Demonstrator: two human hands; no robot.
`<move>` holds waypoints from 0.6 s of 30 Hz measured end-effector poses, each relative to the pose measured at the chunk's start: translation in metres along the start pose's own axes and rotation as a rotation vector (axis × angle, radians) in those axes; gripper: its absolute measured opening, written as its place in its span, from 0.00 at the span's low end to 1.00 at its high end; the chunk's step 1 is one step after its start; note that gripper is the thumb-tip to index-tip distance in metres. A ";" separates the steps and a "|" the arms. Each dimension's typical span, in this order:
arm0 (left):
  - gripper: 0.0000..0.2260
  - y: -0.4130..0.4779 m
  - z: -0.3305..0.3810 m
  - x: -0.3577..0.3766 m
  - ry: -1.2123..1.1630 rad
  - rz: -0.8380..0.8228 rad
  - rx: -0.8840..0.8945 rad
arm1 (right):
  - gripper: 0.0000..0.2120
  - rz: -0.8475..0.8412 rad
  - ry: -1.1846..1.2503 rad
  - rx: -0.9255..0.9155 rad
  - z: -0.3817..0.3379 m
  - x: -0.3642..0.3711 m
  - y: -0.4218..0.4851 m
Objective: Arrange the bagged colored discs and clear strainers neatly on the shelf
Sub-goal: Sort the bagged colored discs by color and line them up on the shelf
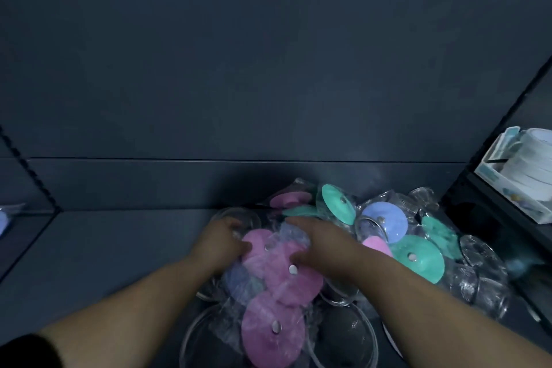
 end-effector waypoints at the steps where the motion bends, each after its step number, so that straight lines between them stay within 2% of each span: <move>1: 0.25 -0.002 -0.001 0.000 -0.049 0.016 -0.019 | 0.36 -0.021 0.007 -0.004 0.001 0.000 0.003; 8: 0.14 -0.008 -0.003 -0.006 -0.233 0.088 -0.092 | 0.35 -0.132 0.022 -0.016 0.010 0.003 0.011; 11: 0.10 -0.015 -0.008 -0.007 -0.203 0.122 -0.105 | 0.30 -0.179 0.025 -0.002 0.012 0.006 0.012; 15: 0.05 -0.024 -0.017 -0.013 -0.076 0.123 -0.147 | 0.16 -0.035 0.046 -0.034 0.009 0.006 0.014; 18: 0.07 -0.033 -0.018 -0.019 0.092 0.088 -0.147 | 0.11 0.098 0.112 -0.069 0.001 0.006 0.015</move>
Point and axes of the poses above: each hand's wrist, its own y-axis towards the middle knuckle, its own x-axis out of the palm, z = x × y, the point moved 1 cm from there along y, towards the middle knuckle, and after that the axes turned 8 degrees about z, right-handed, at the moved point
